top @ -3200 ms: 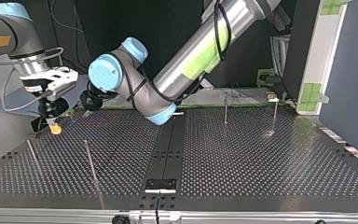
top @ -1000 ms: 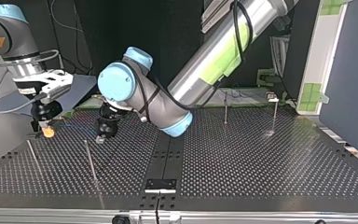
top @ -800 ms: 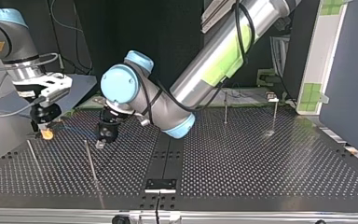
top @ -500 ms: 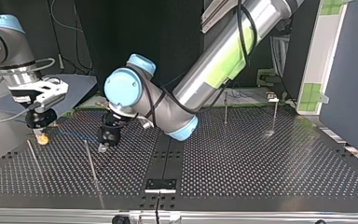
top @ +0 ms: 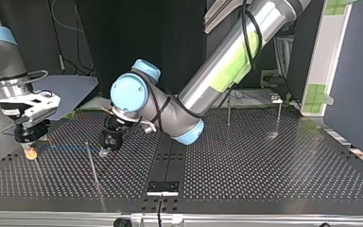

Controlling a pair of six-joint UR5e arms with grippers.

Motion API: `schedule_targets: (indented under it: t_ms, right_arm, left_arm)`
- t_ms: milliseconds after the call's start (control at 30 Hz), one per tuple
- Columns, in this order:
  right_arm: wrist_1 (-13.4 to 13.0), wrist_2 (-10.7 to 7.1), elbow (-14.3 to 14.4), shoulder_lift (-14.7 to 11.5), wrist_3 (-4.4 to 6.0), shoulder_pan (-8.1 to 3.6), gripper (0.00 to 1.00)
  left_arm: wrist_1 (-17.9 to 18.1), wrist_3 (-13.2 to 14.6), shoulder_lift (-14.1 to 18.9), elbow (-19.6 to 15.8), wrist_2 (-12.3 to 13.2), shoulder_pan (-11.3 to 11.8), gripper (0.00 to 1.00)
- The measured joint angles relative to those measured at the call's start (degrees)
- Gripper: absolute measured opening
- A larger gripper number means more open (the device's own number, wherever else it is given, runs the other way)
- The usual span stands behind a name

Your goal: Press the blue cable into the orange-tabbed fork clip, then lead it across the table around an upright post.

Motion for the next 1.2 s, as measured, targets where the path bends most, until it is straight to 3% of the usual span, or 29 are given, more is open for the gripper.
schedule_targets:
  t_ms: [300, 600, 967, 1200]
  right_arm:
    - [-0.1, 0.61, -3.8, 3.6, 0.07, 0.07, 0.00]
    - [-0.3, 2.28, -7.3, 8.1, -0.51, -0.07, 0.00]
    - [-0.4, 4.78, -7.5, 9.8, -0.88, 0.01, 0.00]
    - [-0.4, 5.95, -7.2, 10.6, -0.96, -0.05, 0.00]
  left_arm:
    - [4.3, -4.3, -1.4, 0.8, 2.5, 0.9, 0.00]
    - [6.6, -6.4, -3.6, 3.0, 1.5, 1.4, 0.00]
    - [7.3, -3.1, -3.9, 3.0, 0.3, 2.9, 0.00]
    - [6.1, -0.1, -6.3, 3.0, 0.1, 2.8, 0.00]
